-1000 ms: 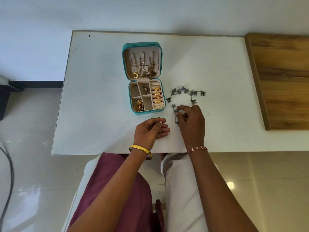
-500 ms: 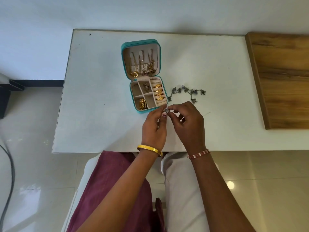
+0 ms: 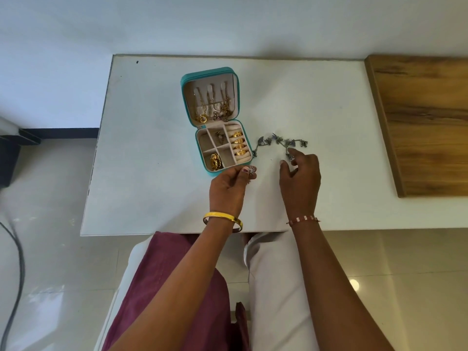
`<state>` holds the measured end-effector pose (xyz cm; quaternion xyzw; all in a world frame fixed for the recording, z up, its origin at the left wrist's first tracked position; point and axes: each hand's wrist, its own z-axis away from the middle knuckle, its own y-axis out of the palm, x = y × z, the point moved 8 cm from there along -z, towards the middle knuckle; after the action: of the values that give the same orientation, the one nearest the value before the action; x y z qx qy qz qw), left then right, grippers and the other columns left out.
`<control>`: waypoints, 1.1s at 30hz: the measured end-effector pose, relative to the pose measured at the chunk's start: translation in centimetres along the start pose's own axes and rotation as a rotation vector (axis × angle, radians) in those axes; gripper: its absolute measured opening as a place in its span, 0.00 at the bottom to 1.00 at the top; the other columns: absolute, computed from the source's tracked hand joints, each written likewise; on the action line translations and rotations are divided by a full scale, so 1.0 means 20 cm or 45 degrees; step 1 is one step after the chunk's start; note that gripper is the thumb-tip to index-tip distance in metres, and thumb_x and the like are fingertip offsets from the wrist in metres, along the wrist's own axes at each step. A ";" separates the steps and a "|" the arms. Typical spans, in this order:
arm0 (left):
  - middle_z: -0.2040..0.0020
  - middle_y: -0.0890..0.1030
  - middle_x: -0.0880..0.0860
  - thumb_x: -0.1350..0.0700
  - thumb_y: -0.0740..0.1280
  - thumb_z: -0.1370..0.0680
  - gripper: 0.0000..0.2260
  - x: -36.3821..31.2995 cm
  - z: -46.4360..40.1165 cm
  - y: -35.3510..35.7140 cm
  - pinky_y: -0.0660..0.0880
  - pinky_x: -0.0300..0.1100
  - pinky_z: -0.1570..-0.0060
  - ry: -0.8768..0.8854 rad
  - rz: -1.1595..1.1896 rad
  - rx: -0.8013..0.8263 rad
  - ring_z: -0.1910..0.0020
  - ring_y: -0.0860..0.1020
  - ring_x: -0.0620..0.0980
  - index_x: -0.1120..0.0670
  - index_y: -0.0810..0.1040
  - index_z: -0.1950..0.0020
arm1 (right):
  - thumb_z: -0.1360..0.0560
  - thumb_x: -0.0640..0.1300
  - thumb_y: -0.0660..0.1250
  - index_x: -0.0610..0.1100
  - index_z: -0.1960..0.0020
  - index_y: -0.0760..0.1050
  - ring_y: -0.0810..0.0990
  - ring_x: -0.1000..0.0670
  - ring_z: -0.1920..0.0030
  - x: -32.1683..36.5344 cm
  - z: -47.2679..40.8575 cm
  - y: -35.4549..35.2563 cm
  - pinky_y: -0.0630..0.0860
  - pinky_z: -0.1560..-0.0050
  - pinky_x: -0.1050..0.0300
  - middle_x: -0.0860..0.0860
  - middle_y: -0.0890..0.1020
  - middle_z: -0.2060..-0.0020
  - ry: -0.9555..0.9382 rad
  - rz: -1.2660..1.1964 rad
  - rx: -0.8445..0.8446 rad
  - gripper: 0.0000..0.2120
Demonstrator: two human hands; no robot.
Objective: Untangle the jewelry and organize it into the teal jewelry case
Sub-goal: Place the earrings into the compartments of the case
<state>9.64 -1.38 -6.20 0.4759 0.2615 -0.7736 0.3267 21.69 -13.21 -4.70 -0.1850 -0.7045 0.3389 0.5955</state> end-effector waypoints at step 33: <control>0.65 0.83 0.51 0.62 0.62 0.23 0.07 0.21 0.04 -0.08 0.79 0.37 0.54 -0.260 0.342 0.072 0.59 0.81 0.49 0.53 0.79 0.55 | 0.25 0.37 0.66 0.39 0.45 0.78 0.78 0.45 0.50 0.04 0.16 0.09 0.70 0.51 0.63 0.42 0.78 0.49 -0.131 0.252 0.291 0.10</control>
<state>6.61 -1.95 -9.52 0.4345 0.1389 -0.7743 0.4385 18.15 -12.21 -5.65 -0.1669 -0.6691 0.4828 0.5397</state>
